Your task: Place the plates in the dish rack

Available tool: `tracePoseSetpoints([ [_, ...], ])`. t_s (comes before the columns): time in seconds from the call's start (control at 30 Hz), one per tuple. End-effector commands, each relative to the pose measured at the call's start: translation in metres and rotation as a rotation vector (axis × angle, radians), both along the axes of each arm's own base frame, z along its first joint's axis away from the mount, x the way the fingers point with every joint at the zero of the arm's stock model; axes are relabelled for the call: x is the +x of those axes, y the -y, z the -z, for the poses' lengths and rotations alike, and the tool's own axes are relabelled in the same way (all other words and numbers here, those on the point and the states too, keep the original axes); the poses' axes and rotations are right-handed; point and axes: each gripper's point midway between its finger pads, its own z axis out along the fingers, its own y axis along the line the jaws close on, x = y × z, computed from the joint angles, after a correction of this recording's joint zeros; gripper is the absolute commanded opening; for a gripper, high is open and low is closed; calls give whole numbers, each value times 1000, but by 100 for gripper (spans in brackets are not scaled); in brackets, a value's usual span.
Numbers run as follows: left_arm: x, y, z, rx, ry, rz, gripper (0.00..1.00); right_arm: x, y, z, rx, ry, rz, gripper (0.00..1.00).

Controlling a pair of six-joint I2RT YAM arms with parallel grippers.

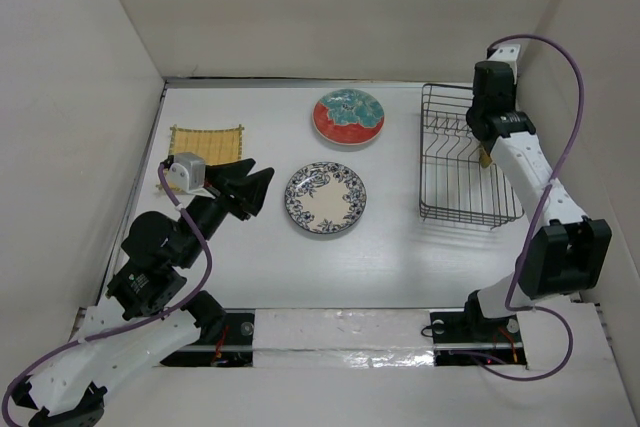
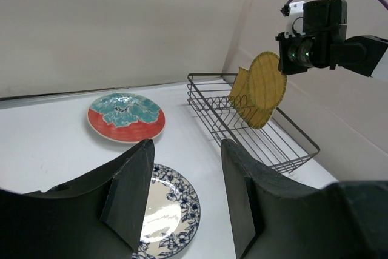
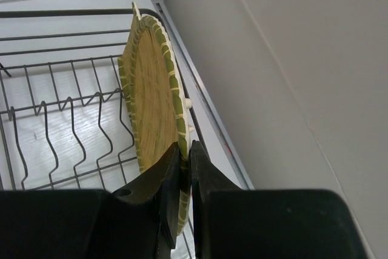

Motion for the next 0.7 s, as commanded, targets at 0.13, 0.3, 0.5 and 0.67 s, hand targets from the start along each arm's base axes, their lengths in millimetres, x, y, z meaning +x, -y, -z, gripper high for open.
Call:
tracePoseSetpoints([
  [0.13,1,2,-11,-29,35,5,45,26,-1,-12,0,49,-50,0],
  [0.3,2,1,-11,-28,34,-1,45,32,3,-8,-41,23,-40,0],
  [0.5,3,3,-9,-24,29,4,45,24,8,-16,-82,54,9,0],
  [0.67,2,4,-10,-26,32,9,45,20,4,-32,-67,137,2,0],
])
